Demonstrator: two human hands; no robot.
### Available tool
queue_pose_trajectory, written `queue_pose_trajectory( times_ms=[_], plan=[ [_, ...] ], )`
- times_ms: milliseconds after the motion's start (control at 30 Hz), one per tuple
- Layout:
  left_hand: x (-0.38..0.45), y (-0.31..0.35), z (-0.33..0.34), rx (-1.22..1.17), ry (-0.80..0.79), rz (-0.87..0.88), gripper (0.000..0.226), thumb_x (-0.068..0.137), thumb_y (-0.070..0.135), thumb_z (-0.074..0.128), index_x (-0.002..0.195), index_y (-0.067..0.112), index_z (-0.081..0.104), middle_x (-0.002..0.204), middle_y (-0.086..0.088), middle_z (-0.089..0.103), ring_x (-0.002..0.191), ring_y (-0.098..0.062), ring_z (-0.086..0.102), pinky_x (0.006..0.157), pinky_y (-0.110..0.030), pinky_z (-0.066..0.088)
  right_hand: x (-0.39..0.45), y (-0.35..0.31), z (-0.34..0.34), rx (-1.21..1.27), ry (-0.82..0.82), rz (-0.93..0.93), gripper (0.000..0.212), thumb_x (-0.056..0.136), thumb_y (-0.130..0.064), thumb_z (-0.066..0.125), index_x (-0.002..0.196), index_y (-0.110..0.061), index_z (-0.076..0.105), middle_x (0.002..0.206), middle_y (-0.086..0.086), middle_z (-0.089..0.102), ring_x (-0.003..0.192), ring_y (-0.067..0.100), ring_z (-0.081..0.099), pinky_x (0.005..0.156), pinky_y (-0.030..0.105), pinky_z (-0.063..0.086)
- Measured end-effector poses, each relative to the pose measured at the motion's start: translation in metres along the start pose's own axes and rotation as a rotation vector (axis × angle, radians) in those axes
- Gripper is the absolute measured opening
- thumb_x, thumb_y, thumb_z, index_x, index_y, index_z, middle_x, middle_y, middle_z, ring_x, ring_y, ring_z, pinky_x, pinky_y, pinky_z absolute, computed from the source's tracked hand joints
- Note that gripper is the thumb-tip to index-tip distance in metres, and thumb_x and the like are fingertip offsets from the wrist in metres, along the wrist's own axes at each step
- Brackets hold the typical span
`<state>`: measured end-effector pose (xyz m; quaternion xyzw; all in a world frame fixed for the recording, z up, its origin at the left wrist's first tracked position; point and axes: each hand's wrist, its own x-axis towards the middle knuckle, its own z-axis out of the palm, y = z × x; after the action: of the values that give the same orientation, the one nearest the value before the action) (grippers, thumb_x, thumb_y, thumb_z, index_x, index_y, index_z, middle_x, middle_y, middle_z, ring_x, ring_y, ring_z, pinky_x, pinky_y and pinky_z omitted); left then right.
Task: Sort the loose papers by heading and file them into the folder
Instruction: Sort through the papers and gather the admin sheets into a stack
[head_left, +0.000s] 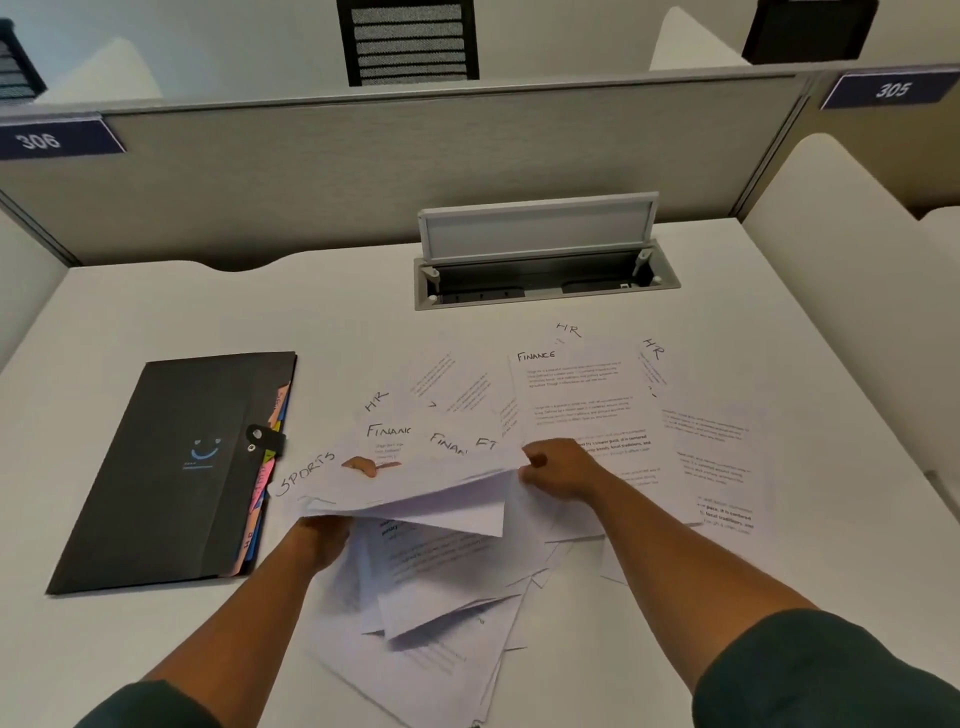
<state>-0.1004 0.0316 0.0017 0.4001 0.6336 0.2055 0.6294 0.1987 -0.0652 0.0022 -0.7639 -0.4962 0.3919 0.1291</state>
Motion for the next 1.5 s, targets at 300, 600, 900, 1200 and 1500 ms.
queue_pose_trajectory(
  times_ms=[300,600,900,1200,1500],
  plan=[
    [-0.008,0.001,0.0,-0.106,-0.074,-0.037,0.022,0.101,0.004,0.046,0.121,0.012,0.045,0.109,-0.008,0.055,0.087,-0.018,0.053,0.086,-0.036,0.043,0.01,0.017,-0.003,-0.196,0.255,0.074,0.04,0.083,-0.043,0.063,0.118,-0.022,0.061,0.126,-0.001,0.048,0.119,0.025,0.044,0.093,0.038,0.042],
    [-0.018,0.008,0.018,-0.024,-0.123,0.016,0.039,0.057,0.024,0.067,0.096,0.022,0.059,0.102,-0.009,0.061,0.094,-0.026,0.056,0.08,-0.038,0.047,0.011,0.033,-0.027,-0.348,0.186,0.354,0.079,0.077,-0.061,0.063,0.143,-0.028,0.035,0.156,0.003,0.016,0.142,0.032,0.015,0.109,0.054,0.026],
    [-0.021,0.014,0.032,0.0,-0.095,0.009,0.044,0.053,0.026,0.072,0.094,0.025,0.058,0.107,-0.01,0.059,0.104,-0.03,0.052,0.087,-0.041,0.043,0.021,0.004,-0.009,-0.345,0.233,0.011,0.048,0.084,-0.028,0.064,0.13,-0.029,0.052,0.151,0.0,0.028,0.14,0.029,0.02,0.104,0.043,0.035],
    [-0.013,0.017,0.029,0.023,-0.108,0.047,0.052,0.05,0.028,0.08,0.099,0.024,0.064,0.106,-0.012,0.065,0.1,-0.03,0.059,0.08,-0.038,0.05,0.023,0.024,-0.011,-0.55,0.203,0.163,0.044,0.093,-0.041,0.042,0.137,-0.043,0.039,0.156,0.006,0.016,0.143,0.035,0.011,0.109,0.053,0.026],
    [-0.014,0.015,0.031,-0.002,-0.142,0.059,0.04,0.055,0.027,0.069,0.093,0.024,0.059,0.099,-0.007,0.061,0.093,-0.023,0.053,0.073,-0.031,0.045,0.021,0.022,-0.022,-0.372,0.417,0.221,0.047,0.083,-0.025,0.061,0.13,-0.022,0.055,0.141,0.007,0.041,0.128,0.029,0.034,0.097,0.042,0.041]
  ],
)
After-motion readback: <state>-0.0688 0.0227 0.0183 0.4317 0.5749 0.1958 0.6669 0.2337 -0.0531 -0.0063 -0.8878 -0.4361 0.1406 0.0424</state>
